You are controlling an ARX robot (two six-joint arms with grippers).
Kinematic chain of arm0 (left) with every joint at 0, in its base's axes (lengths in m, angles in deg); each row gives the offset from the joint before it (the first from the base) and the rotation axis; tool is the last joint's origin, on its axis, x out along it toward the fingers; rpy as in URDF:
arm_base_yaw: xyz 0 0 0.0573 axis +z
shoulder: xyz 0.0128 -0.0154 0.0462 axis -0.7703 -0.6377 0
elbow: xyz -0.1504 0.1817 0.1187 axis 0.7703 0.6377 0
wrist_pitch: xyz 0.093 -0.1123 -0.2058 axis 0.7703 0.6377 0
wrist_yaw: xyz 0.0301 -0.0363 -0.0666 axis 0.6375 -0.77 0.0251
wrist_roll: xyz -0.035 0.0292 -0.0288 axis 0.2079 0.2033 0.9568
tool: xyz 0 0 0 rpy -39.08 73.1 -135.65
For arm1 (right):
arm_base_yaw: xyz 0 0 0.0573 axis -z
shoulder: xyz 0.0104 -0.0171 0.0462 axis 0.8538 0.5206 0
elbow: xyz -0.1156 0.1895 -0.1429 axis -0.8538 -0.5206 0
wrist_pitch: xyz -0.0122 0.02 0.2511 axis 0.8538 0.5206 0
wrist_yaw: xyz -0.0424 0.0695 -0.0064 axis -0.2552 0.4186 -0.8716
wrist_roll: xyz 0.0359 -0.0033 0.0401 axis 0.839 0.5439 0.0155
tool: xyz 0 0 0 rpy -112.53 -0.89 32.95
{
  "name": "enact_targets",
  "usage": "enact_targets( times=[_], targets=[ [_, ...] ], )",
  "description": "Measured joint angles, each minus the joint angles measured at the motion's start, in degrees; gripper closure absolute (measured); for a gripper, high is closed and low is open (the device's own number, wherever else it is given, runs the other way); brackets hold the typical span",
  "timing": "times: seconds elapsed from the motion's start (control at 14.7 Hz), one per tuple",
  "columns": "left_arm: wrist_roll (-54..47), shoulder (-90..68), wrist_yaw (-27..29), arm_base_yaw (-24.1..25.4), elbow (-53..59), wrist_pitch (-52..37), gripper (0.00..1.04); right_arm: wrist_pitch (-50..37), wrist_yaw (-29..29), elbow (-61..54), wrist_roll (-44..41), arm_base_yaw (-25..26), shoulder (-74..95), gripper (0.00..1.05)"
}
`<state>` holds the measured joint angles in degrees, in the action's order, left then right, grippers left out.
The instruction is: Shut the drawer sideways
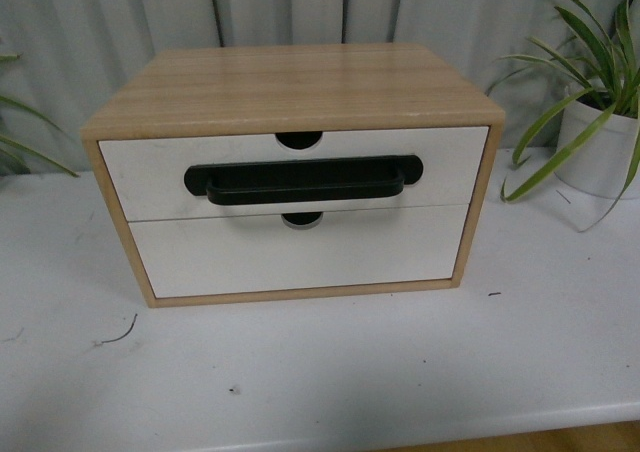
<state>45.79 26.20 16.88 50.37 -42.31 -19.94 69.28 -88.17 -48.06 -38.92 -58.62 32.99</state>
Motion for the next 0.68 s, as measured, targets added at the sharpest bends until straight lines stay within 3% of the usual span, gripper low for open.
enact_targets(
  times=[0.07,0.14,0.27,0.68],
  targets=[
    [0.0,0.0,0.0,0.0,0.0,0.04,1.03,0.0,0.0,0.0,0.0,0.0,0.0,1.03],
    [0.09,0.0,0.0,0.0,0.0,0.04,0.95,0.0,0.0,0.0,-0.02,0.0,0.0,0.95],
    [0.07,0.0,0.0,0.0,0.0,0.02,0.66,0.0,0.0,0.0,-0.02,0.0,0.0,0.66],
    [0.02,0.0,0.0,0.0,0.0,0.04,0.05,0.0,0.0,0.0,0.02,0.0,0.0,0.04]
  ],
)
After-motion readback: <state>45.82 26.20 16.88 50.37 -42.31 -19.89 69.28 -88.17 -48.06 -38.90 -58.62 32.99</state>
